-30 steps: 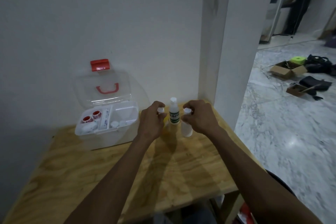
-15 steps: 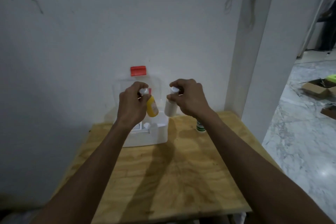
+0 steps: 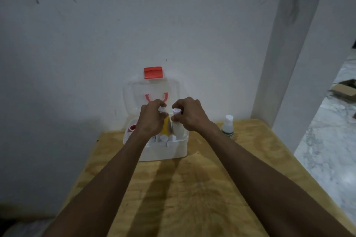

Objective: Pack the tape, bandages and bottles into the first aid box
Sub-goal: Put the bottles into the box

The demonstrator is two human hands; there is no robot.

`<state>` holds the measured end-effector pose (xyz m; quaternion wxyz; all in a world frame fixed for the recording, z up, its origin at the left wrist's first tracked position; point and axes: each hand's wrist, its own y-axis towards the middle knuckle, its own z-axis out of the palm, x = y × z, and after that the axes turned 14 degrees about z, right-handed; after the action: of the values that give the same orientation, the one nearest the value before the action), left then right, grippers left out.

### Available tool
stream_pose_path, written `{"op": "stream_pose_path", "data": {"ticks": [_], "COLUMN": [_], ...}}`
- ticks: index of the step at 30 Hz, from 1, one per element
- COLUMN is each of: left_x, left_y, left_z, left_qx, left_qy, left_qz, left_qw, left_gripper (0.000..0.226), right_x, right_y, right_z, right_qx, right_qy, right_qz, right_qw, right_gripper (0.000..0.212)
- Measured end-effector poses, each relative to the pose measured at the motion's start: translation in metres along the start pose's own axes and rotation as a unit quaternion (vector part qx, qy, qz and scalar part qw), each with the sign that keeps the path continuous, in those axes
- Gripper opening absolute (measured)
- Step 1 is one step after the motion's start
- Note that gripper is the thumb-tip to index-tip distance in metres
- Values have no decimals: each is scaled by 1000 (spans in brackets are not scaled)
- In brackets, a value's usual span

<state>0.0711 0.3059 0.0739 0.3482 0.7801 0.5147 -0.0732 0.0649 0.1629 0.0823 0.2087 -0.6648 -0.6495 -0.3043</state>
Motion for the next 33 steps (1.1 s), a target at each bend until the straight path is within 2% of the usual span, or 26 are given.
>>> {"op": "stream_pose_path", "data": {"ticks": [9,33], "left_x": [15,13], "left_y": [-2,-7], "left_z": [15,17], "left_qx": [90,104], "left_qy": [60,55], "left_qz": [-7,-14], "left_qw": [994,993], "left_gripper": [33,46], "right_x": [-11,-10], "right_y": [8,6], "right_z": [18,17], "right_qx": [41,32], "right_qy": [-59,-87], "right_qz": [28,16], "right_qw": [997,996], "right_gripper": [48,54]}}
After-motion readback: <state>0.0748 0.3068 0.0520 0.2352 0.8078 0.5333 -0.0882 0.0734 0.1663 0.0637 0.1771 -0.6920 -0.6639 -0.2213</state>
